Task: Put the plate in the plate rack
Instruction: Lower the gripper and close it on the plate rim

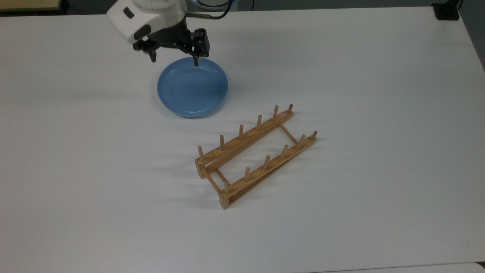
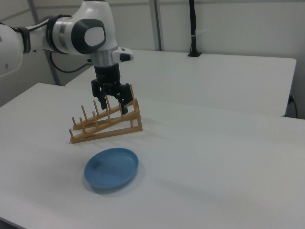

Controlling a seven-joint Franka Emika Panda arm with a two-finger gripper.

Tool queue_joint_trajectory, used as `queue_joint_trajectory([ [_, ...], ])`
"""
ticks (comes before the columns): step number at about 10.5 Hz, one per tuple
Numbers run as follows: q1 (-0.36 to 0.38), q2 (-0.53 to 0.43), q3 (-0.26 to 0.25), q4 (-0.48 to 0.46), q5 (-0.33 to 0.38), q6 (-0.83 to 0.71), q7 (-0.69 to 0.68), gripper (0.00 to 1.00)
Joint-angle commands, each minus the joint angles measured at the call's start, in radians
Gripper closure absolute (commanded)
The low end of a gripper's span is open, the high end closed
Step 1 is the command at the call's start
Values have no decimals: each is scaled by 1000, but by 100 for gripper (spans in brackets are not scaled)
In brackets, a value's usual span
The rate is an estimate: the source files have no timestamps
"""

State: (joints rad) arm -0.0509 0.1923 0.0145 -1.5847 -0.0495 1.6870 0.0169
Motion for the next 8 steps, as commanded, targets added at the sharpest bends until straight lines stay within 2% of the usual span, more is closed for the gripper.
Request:
queue_joint_trajectory([
  [1, 5, 39, -4, -14, -10, 29, -133, 0],
  [5, -55, 108, -7, -21, 28, 26, -348, 0],
  [8, -58, 208, -28, -35, 19, 46, -454, 3],
])
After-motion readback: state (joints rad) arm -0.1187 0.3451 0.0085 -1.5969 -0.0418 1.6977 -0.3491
